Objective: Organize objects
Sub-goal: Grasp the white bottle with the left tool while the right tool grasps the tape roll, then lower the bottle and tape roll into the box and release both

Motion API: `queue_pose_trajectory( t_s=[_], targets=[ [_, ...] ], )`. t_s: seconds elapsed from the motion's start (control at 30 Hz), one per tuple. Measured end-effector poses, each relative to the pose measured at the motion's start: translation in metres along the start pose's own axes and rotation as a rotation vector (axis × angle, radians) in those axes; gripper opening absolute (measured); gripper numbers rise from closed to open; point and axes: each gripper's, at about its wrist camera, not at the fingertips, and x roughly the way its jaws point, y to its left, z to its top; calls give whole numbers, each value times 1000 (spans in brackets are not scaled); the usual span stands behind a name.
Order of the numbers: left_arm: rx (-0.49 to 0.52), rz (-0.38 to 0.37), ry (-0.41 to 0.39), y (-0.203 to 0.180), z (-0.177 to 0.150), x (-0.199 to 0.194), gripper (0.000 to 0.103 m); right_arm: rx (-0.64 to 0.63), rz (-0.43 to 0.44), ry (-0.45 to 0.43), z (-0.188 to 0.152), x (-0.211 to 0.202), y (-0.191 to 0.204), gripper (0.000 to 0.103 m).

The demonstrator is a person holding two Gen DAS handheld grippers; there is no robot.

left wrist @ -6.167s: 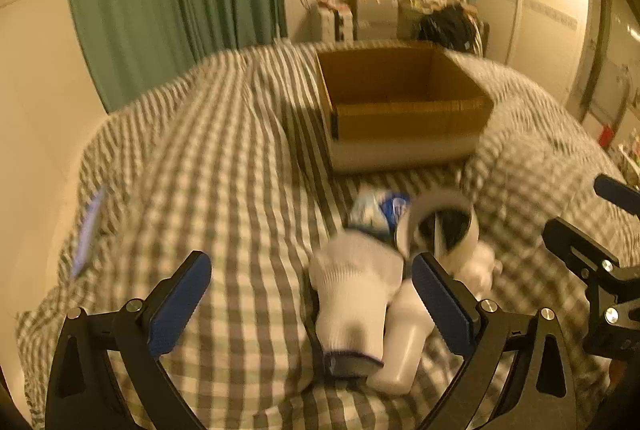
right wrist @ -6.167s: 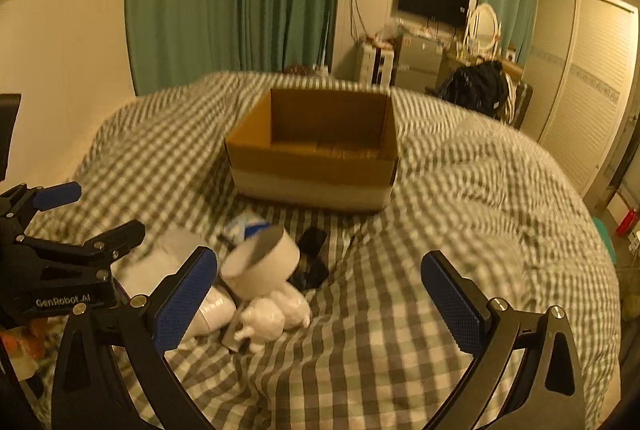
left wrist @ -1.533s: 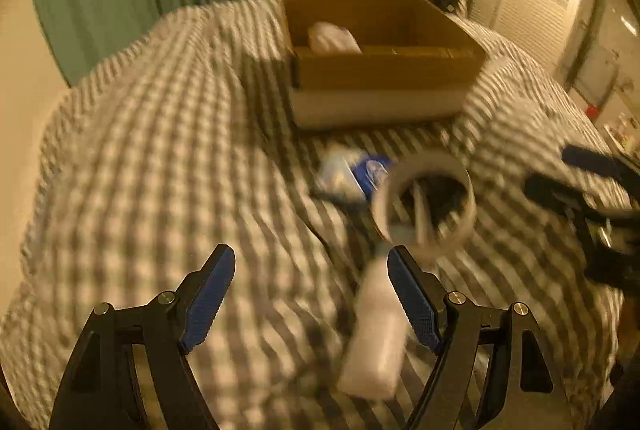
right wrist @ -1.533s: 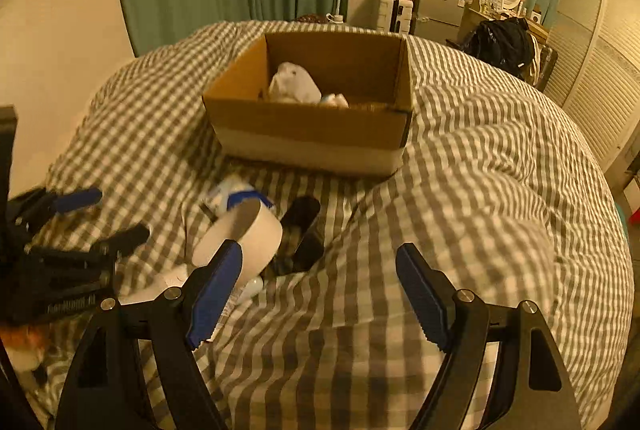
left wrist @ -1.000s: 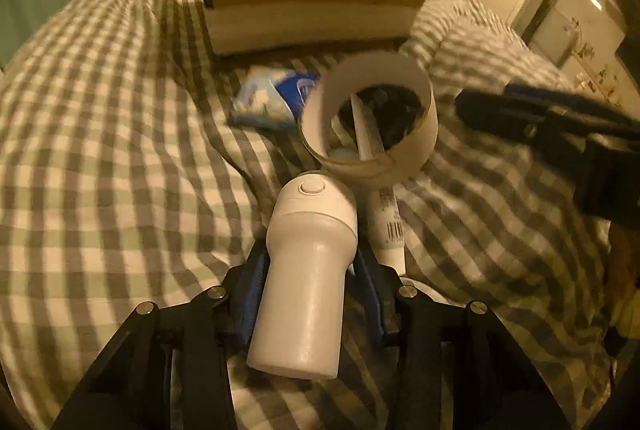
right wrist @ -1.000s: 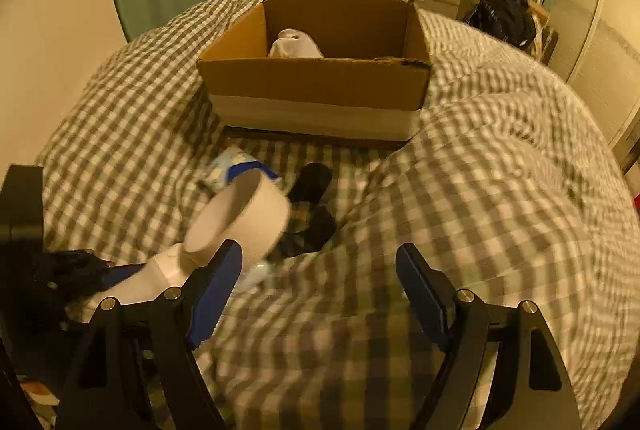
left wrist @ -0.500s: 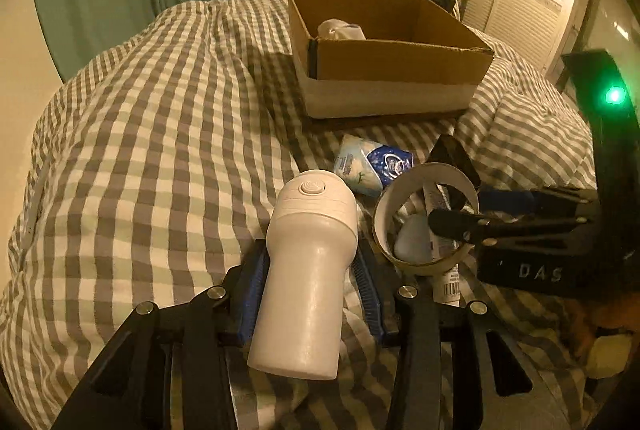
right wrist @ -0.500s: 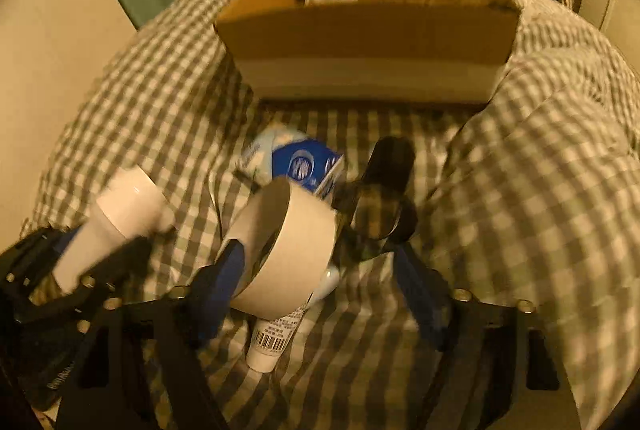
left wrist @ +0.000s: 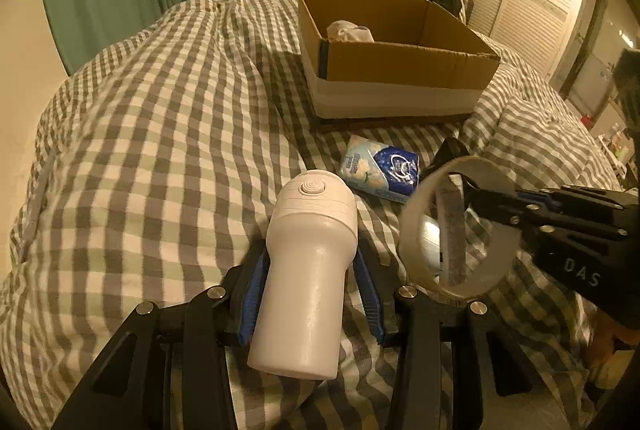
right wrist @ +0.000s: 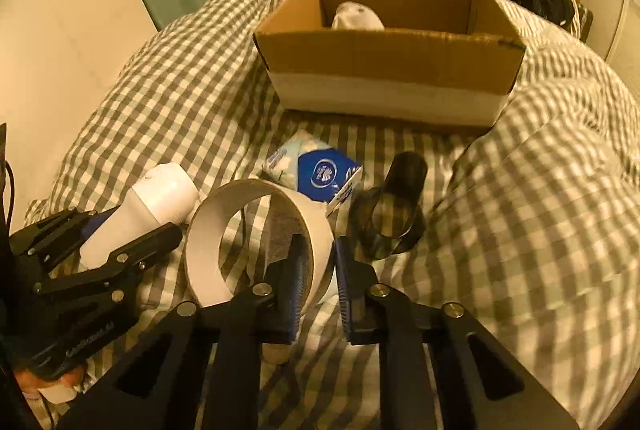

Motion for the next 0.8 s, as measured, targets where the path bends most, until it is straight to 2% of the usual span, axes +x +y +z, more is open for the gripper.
queue_pose_trajectory(
  t_s=[0.27, 0.4, 0.57, 0.8],
  targets=[
    [-13, 11, -87, 0, 18, -29, 43, -24, -36, -94, 5, -44, -5, 7],
    [5, 12, -127, -2, 37, -39, 43, -33, -50, -141, 16, -62, -8, 7],
    [24, 40, -218, -3, 74, -51, 43, -62, -87, -206, 45, -84, -15, 7],
    [52, 12, -266, -12, 141, -36, 43, -72, -116, -281, 106, -94, -33, 7]
  ],
)
